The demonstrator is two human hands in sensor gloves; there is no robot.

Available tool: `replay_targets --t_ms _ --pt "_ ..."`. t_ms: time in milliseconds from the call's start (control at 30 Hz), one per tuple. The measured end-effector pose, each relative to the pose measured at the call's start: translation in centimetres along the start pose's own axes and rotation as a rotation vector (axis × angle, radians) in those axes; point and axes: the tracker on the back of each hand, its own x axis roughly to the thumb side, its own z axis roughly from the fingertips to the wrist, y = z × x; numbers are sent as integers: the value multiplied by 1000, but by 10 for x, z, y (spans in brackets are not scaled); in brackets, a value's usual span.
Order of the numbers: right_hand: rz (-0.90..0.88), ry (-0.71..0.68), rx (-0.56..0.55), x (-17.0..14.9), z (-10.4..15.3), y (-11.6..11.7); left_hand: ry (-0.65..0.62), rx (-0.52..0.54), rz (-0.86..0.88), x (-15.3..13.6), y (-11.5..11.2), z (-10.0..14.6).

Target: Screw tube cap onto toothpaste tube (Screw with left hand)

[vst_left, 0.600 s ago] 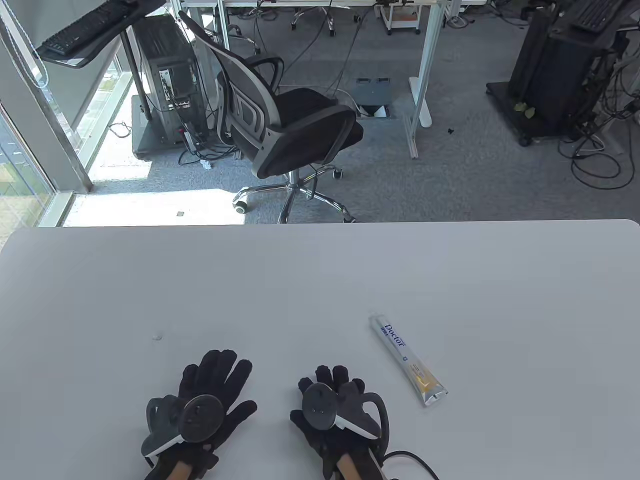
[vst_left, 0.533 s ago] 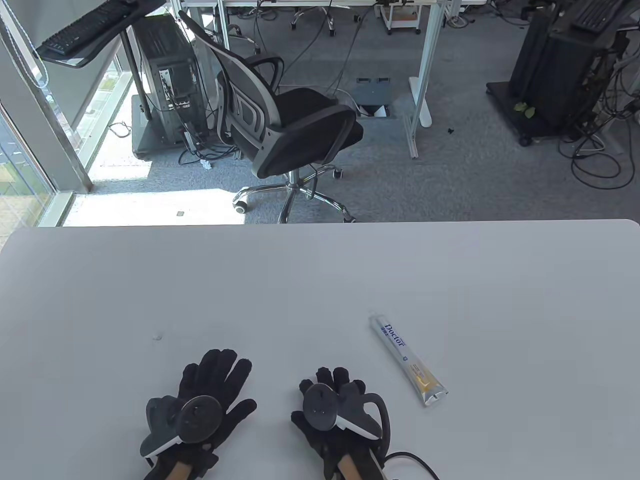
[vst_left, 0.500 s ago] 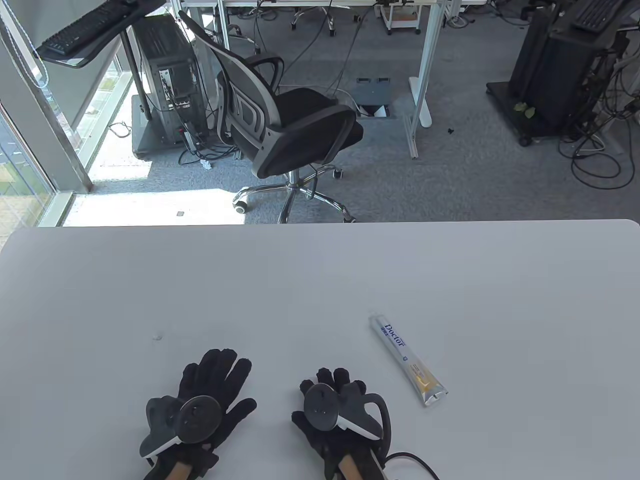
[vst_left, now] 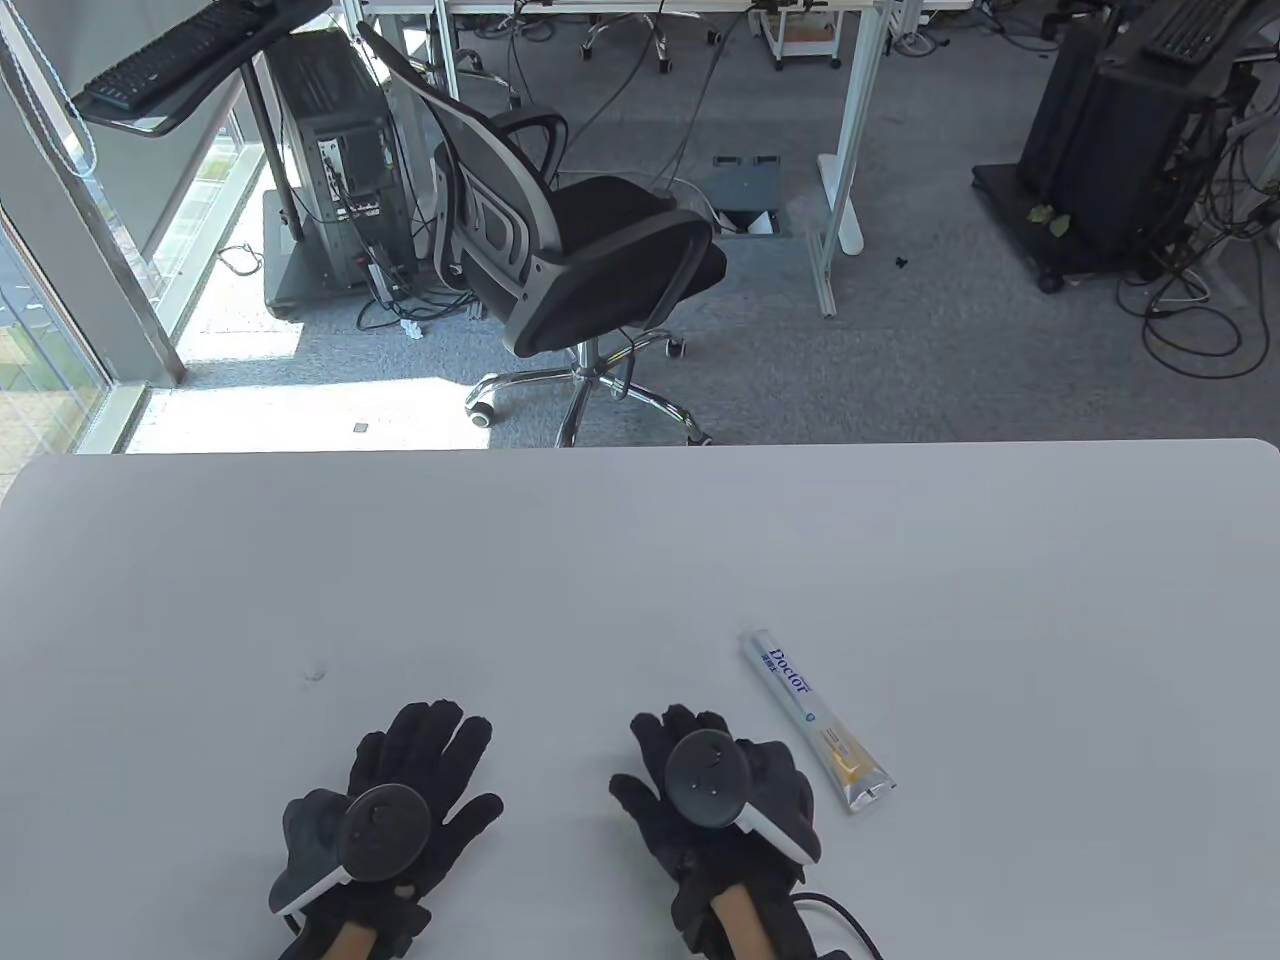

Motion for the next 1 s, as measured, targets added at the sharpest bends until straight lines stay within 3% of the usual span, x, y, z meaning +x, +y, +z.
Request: replay_targets --t_ms 133,233,467,600,800,867,1000 --pt "67 172 -104 -29 -17 -43 -13 -20 15 3 -2 -1" --pt "118 376 -130 -63 -28 -53 -26 -26 15 6 -3 -2" --pt "21 598 -42 -118 -52 -21 -33 -70 38 7 -10 -5" --pt "-40 713 -20 -127 -60 -7 -30 -90 44 5 -12 -6" --pt "107 734 -99 -123 -62 2 -31 -96 50 6 -12 -6" --pt "90 733 -160 -124 -59 4 -32 -98 51 6 -13 -6" --pt "14 689 -165 -125 -51 0 -35 -93 58 6 -11 -5"
